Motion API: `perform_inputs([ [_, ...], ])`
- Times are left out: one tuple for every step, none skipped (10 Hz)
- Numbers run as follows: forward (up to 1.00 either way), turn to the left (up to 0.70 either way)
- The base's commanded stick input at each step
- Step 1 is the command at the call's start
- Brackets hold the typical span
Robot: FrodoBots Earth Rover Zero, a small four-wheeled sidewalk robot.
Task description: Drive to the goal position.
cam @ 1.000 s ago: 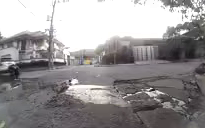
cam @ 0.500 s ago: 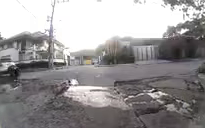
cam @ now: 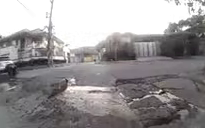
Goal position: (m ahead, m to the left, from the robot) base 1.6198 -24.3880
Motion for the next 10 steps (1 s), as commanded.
perform_inputs([
  [0.70,0.35],
  [0.70,0.35],
  [0.83,0.25],
  [0.85,0.00],
  [0.85,0.00],
  [0.85,0.00],
  [0.85,0.00],
  [0.85,0.00],
  [0.85,0.00],
  [0.85,0.00],
])
